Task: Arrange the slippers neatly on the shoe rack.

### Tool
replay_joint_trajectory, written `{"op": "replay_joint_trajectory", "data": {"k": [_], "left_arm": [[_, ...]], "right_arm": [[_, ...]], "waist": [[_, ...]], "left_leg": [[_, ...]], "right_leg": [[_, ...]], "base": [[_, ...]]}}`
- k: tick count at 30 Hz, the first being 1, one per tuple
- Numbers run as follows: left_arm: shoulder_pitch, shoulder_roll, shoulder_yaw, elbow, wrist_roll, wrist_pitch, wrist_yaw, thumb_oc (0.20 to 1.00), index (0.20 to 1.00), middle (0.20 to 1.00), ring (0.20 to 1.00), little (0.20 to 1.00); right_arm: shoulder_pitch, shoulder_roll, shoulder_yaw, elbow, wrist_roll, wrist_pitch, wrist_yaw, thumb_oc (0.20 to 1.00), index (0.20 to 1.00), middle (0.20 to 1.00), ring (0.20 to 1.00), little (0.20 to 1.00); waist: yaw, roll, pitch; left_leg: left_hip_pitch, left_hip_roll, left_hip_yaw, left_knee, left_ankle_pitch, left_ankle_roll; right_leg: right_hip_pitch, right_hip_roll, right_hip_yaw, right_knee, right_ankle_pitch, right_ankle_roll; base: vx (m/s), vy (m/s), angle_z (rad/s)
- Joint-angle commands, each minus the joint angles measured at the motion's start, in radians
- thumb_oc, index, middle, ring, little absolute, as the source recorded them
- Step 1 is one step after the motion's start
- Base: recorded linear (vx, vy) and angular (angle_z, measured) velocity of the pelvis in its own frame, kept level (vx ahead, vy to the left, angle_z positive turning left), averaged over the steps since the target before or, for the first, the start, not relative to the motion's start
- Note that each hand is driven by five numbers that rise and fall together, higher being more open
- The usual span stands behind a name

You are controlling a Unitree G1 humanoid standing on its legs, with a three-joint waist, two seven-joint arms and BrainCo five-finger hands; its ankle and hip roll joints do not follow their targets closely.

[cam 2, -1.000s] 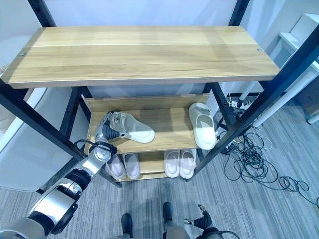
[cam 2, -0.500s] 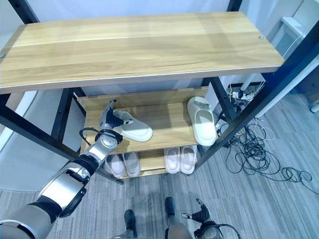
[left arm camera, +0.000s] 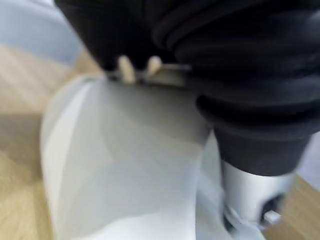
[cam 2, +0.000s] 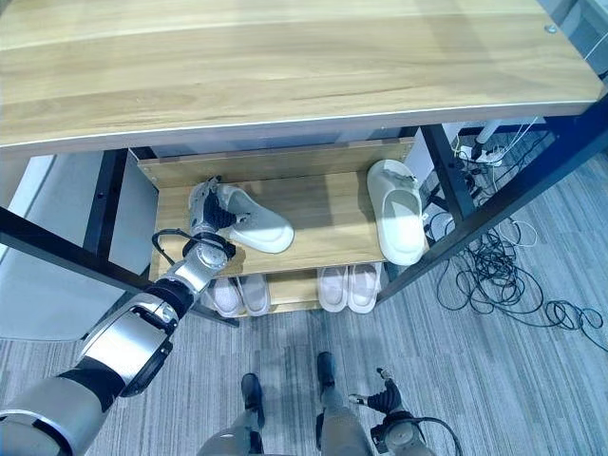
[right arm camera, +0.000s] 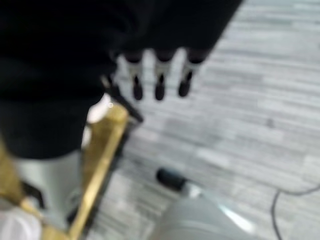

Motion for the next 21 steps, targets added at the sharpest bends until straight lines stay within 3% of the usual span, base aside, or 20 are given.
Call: {"op": "replay_joint_trajectory", "data": {"k": [1, 12, 21], "left_arm": [[-0.062, -0.004, -0.001, 0.012, 0.009, -0.014, -0.051, 0.2, 0.2, 0.2, 0.2, 0.2], [0.01, 0.016, -0.104, -0.476, 0.07, -0.111, -0.126, 0.2, 0.2, 0.2, 0.2, 0.2], [-0.13, 0.015, -0.171, -0.473, 0.153, -0.114, -0.108, 0.2, 0.2, 0.2, 0.2, 0.2]], "right_arm": [[-0.046, -0.044, 0.013, -0.018, 0.043, -0.026, -0.012, 1.0, 1.0, 1.0, 1.0, 1.0], [-0.017, -0.047, -0.014, -0.036, 0.051, -0.024, -0.002, 1.0, 1.0, 1.0, 1.0, 1.0], [-0.065, -0.082, -0.003, -0.034, 0.036, -0.03, -0.009, 1.0, 1.0, 1.0, 1.0, 1.0]], "waist": [[-0.004, -0.01, 0.078], [0.006, 0.009, 0.113], [-0.013, 0.021, 0.128]], "left_leg": [[-0.002, 0.033, -0.107, 0.011, -0.033, -0.045], [-0.002, 0.027, -0.112, 0.011, -0.037, -0.044], [-0.014, 0.033, -0.093, 0.011, -0.035, -0.048]], "right_leg": [[0.074, -0.055, -0.028, 0.017, -0.093, 0.073], [0.073, -0.061, -0.031, 0.03, -0.1, 0.07], [0.039, -0.059, -0.006, 0.037, -0.095, 0.072]], "base": [[0.0, 0.0, 0.0], [0.0, 0.0, 0.0], [0.0, -0.001, -0.02]]}}
